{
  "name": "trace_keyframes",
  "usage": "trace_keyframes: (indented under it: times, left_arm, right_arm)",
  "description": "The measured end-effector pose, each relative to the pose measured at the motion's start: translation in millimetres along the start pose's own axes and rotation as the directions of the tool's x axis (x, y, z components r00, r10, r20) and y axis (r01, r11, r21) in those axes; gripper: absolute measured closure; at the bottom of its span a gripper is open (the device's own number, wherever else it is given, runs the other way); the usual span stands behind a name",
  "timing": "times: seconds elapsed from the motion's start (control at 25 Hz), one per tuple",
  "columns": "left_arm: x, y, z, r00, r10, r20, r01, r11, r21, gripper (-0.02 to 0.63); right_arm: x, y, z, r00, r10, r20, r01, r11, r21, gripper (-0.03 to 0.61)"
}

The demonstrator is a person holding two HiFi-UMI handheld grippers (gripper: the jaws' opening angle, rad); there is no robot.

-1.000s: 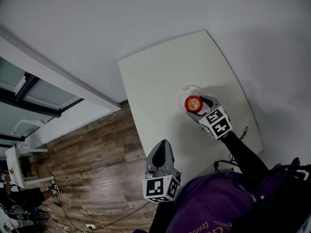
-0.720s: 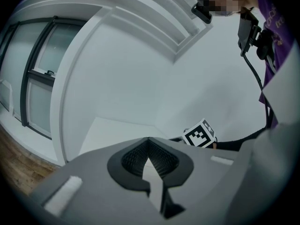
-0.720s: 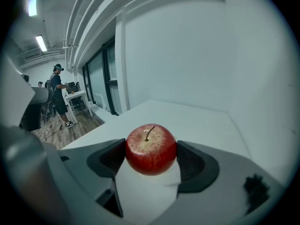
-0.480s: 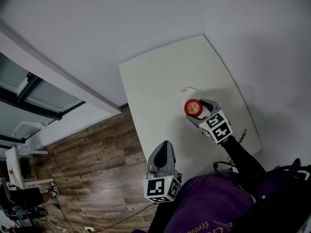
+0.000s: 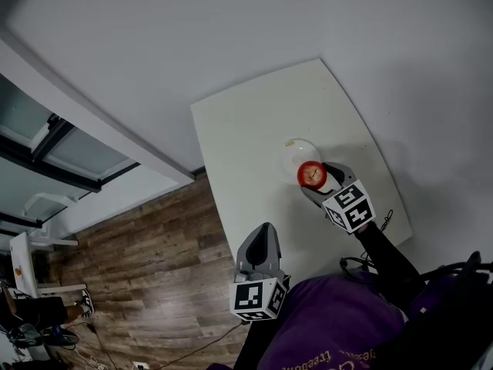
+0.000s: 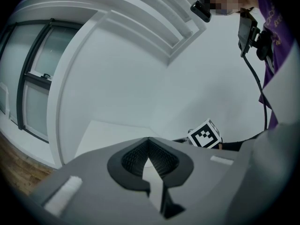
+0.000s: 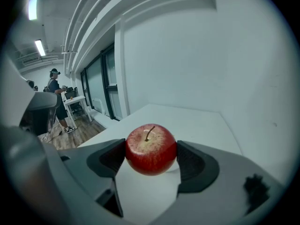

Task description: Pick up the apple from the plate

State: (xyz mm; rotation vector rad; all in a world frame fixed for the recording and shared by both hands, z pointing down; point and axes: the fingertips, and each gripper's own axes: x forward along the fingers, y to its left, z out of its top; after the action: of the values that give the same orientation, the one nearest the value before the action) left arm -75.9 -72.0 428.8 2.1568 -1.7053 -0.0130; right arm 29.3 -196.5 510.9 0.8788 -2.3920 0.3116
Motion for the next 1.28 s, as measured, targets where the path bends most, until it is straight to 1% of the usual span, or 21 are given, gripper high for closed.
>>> trace_keyframes:
  times: [0.44,0.76,0.84,1.0,1.28]
  left_arm:
    - [-8,-15,3,1.0,-0.021,0.008,0.021,1.0,0.01,0.606]
    - [-14,-20,2,0.999,-0.03,0.01,0.03,0.999,0.016,0.606]
    - [-14,-21,2,0.999,-0.032,0.012,0.032,0.999,0.018,0.606]
    - [-14,-23,2,0.999,-0.03,0.018,0.03,0.999,0.025,0.606]
    - [-15,-23,1,0.999,-0.021,0.024,0.02,0.999,0.028,0.606]
  right_arm:
    - [-36,-5,-10,0.998,-0.055,0.028,0.053,0.996,0.065,0.239]
    - [-51,-6,-5,0.995,-0.078,0.057,0.074,0.995,0.071,0.239]
    - [-53,-6,-3,0.995,-0.078,0.066,0.073,0.995,0.075,0.239]
    - [-56,-6,0,0.993,-0.059,0.098,0.048,0.993,0.112,0.239]
    - [-58,-6,4,0.992,-0.049,0.119,0.033,0.99,0.134,0.239]
